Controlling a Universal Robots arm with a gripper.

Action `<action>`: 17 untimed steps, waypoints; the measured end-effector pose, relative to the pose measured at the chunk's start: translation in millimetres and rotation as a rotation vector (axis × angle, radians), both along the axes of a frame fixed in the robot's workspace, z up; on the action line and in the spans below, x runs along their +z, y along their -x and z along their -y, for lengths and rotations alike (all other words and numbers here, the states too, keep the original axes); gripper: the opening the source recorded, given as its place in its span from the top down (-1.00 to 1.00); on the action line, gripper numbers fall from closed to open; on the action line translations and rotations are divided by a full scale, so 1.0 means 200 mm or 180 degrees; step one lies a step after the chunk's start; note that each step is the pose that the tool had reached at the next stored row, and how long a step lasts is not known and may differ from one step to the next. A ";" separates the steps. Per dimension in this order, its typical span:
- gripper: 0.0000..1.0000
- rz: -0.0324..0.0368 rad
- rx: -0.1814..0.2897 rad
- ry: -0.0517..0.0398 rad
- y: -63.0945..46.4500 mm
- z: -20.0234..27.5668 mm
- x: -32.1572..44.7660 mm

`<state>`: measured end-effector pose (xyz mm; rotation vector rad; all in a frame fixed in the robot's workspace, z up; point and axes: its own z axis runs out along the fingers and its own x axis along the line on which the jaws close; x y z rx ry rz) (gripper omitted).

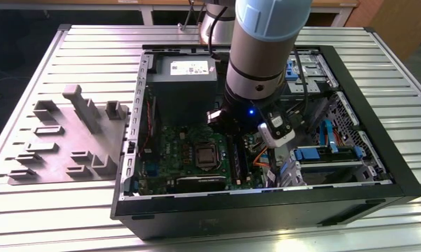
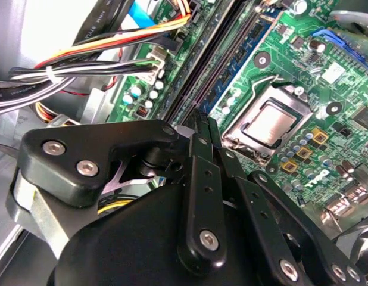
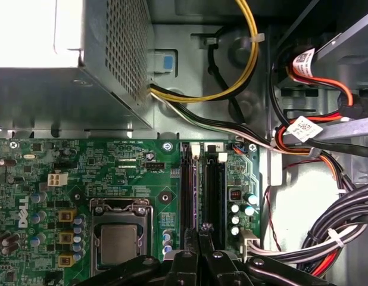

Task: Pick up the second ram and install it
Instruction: 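Insert the second ram into the second slot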

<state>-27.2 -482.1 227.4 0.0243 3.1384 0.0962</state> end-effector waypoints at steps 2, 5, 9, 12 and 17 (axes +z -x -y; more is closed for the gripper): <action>0.76 0.0000 0.0000 -0.0001 0.00 0.000 -0.003; 0.76 0.0000 0.0000 -0.0001 0.00 0.000 -0.006; 0.76 0.0000 0.0000 -0.0002 0.00 0.000 -0.008; 0.76 0.0000 0.0000 -0.0003 0.00 0.001 -0.014; 0.76 0.0000 0.0000 -0.0002 0.00 0.002 -0.016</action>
